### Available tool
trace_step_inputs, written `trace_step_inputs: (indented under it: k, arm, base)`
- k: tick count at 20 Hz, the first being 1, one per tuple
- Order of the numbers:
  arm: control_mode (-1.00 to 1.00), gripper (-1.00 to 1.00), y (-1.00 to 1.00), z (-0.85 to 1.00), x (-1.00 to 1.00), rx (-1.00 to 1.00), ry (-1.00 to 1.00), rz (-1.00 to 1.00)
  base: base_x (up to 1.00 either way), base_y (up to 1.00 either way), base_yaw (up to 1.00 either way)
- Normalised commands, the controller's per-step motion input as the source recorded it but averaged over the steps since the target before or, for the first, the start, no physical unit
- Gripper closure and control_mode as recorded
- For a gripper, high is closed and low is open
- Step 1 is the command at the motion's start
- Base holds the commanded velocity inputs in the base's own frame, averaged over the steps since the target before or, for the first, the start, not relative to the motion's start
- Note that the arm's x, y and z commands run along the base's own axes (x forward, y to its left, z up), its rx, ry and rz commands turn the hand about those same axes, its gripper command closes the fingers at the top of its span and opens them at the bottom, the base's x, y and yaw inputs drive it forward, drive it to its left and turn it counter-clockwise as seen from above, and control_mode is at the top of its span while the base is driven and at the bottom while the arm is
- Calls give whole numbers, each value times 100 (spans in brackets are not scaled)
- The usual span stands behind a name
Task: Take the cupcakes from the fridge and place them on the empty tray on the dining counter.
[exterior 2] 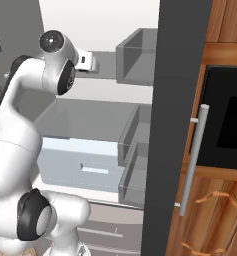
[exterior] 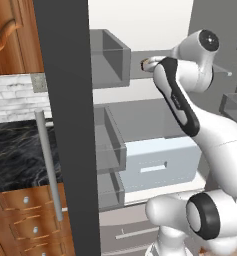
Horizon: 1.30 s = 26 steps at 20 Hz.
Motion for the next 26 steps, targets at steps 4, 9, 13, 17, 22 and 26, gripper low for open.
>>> trace_step_inputs:
  k: [4,9,13,17,22,26]
  arm:
    - [-100,-100,0,0,58,-3,0,0]
    - [-100,-100,-8,-10,70,0,0,0]
    - [-100,-100,-18,-9,65,0,0,0]
    - [-100,-100,-2,-18,55,-1,0,0]
    - [-100,-100,0,-16,26,-2,0,0]
    - [-100,-100,1,-15,24,-1,0,0]
  base:
    - [0,0,0]
    - [0,0,0]
    - [0,0,0]
    - [0,0,0]
    - [0,0,0]
    - [0,0,0]
